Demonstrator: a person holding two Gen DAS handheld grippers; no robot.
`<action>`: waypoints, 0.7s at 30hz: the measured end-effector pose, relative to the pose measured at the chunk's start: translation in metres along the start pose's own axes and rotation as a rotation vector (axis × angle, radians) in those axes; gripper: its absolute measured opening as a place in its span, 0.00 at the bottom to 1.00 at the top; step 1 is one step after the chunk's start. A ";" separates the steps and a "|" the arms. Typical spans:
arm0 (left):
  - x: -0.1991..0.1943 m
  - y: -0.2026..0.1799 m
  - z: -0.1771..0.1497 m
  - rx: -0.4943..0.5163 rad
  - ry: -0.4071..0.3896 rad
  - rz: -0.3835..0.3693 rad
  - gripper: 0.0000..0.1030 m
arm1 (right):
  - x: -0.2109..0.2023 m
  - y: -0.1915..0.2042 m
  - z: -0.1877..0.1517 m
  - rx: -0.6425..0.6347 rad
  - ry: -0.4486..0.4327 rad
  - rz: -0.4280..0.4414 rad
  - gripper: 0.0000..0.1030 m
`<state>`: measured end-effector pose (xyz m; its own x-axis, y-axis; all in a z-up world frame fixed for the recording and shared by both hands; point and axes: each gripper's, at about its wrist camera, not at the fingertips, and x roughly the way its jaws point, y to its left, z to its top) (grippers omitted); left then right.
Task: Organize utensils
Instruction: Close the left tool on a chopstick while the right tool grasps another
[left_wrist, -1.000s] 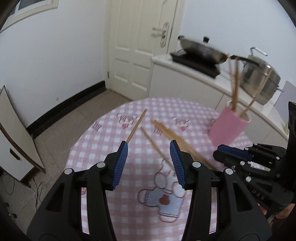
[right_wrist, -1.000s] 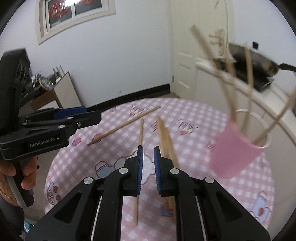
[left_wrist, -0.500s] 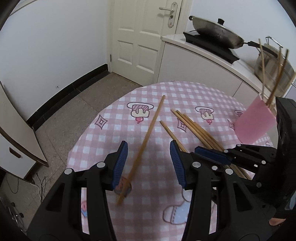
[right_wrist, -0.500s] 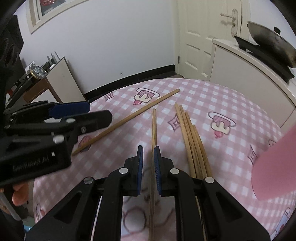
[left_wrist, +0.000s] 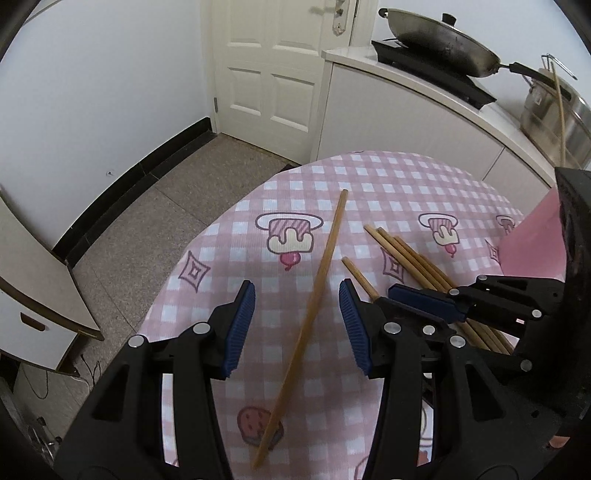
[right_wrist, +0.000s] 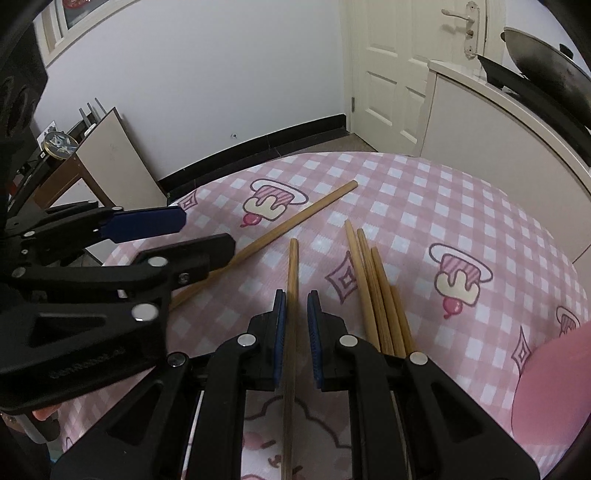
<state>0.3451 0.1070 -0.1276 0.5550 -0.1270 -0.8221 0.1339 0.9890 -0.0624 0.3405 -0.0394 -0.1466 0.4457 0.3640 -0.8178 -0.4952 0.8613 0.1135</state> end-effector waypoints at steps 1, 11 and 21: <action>0.003 0.000 0.001 0.002 0.005 -0.002 0.46 | 0.002 0.001 0.002 -0.004 0.003 -0.002 0.10; 0.021 -0.012 0.021 0.051 0.038 0.003 0.46 | 0.003 -0.008 0.005 0.005 -0.004 -0.043 0.05; 0.046 -0.027 0.044 0.062 0.059 0.026 0.45 | 0.000 -0.036 0.004 0.086 -0.024 -0.031 0.05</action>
<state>0.4034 0.0713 -0.1389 0.5101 -0.0953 -0.8548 0.1719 0.9851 -0.0072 0.3613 -0.0690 -0.1484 0.4782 0.3442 -0.8080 -0.4152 0.8993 0.1374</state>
